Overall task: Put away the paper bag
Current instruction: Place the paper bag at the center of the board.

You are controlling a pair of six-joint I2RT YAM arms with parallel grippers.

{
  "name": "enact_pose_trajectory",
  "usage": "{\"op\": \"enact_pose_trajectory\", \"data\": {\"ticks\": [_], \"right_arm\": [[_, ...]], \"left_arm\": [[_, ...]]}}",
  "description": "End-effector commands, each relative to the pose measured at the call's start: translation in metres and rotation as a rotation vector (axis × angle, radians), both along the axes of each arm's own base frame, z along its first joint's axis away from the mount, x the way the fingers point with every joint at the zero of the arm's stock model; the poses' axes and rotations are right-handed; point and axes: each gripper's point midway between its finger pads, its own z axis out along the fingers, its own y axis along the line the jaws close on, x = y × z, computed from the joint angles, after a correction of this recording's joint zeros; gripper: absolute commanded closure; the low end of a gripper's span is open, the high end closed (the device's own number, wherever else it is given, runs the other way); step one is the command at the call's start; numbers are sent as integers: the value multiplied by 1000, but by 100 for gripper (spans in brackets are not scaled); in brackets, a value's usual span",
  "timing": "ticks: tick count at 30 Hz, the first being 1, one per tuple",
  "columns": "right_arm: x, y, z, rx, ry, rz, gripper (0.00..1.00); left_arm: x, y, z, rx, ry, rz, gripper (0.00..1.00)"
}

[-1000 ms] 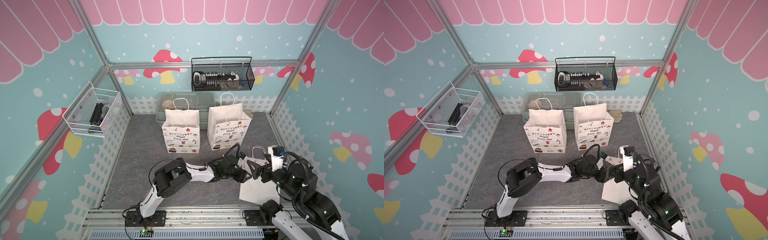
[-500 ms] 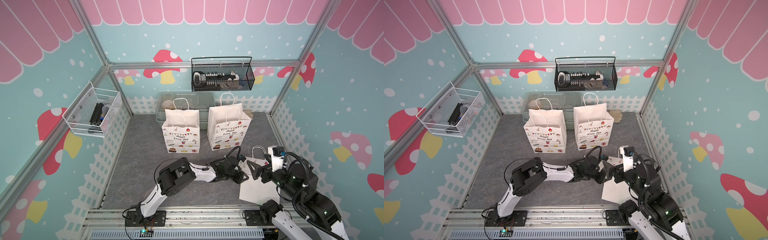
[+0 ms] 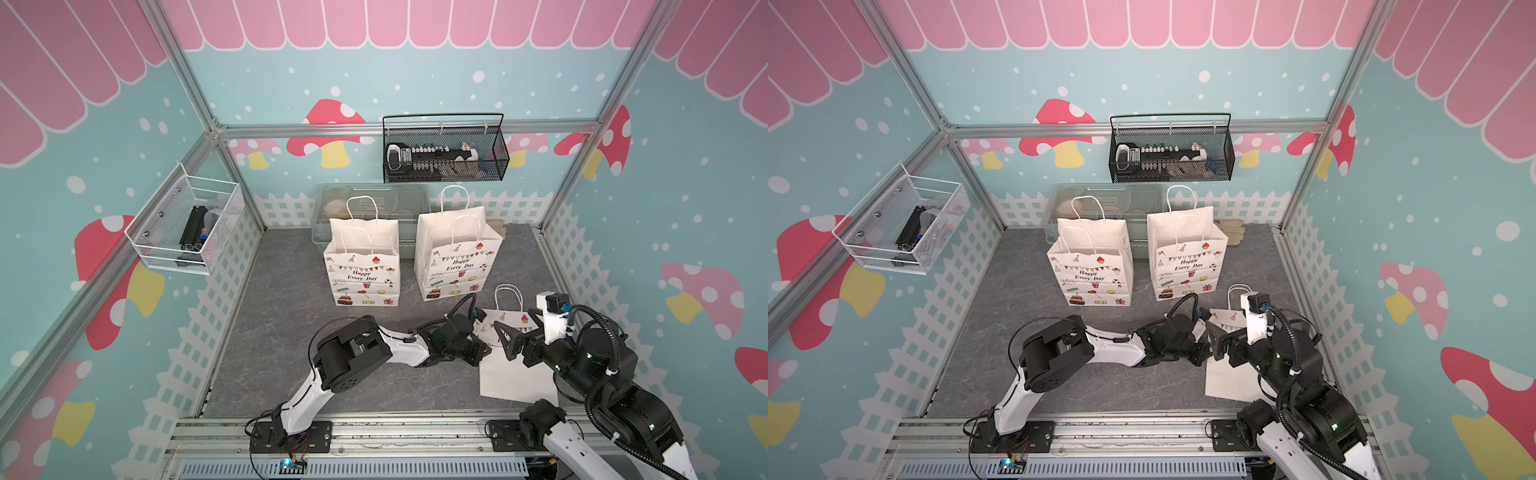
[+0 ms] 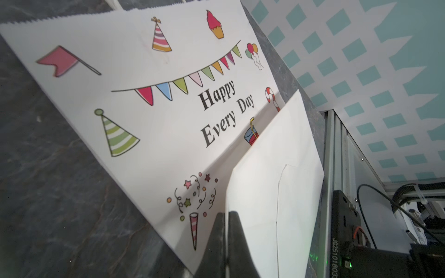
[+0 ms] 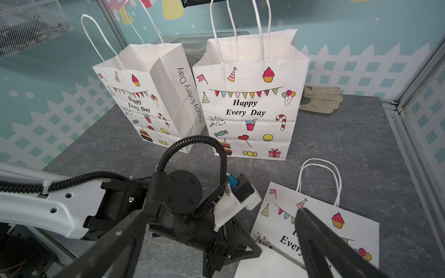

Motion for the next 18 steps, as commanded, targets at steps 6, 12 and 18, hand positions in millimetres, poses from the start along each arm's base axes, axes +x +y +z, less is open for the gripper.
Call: {"op": "enact_pose_trajectory", "data": {"ticks": [6, 12, 18], "right_arm": [[-1, 2, 3, 22, -7, 6, 1], [0, 2, 1, 22, -1, 6, 1], [1, 4, 0, 30, 2, 9, 1]], "left_arm": [[21, -13, 27, -42, -48, 77, 100], [23, -11, 25, -33, -45, 101, 100], [21, -12, 22, -36, -37, 109, 100]]}}
